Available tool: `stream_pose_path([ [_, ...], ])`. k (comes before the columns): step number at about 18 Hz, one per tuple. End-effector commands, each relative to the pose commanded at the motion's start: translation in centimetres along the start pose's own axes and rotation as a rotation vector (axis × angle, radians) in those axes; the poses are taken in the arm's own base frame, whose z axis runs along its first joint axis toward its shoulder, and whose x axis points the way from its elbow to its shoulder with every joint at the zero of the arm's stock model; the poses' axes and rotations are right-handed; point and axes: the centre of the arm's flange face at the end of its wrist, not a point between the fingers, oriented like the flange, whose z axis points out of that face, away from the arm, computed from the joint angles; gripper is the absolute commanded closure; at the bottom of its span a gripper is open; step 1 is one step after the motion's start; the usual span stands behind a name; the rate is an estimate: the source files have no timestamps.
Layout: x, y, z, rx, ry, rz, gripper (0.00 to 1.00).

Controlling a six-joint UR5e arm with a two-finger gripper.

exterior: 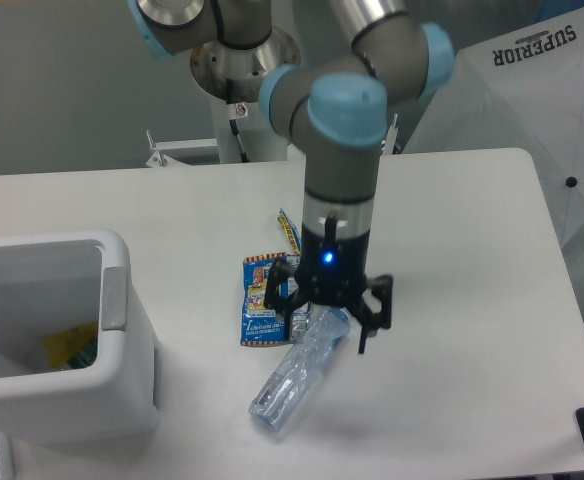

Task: Place the trash in the trash can
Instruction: 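Lower the open gripper toward the clear plastic water bottle, then align the gripper over the bottle's cap end and close on it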

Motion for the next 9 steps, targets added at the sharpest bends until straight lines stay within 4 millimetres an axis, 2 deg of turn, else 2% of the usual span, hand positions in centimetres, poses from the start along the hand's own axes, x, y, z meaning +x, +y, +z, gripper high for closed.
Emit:
stream_pose_path([
  [4,0.7,2.1,2.1,-0.069,0.012,0.056,0.00],
  [6,0.5,2.1,3.1,-0.087,0.021,0.056,0.00],
  [9,1.5,1.2,5.0,-0.122,0.011,0.083,0.00],
])
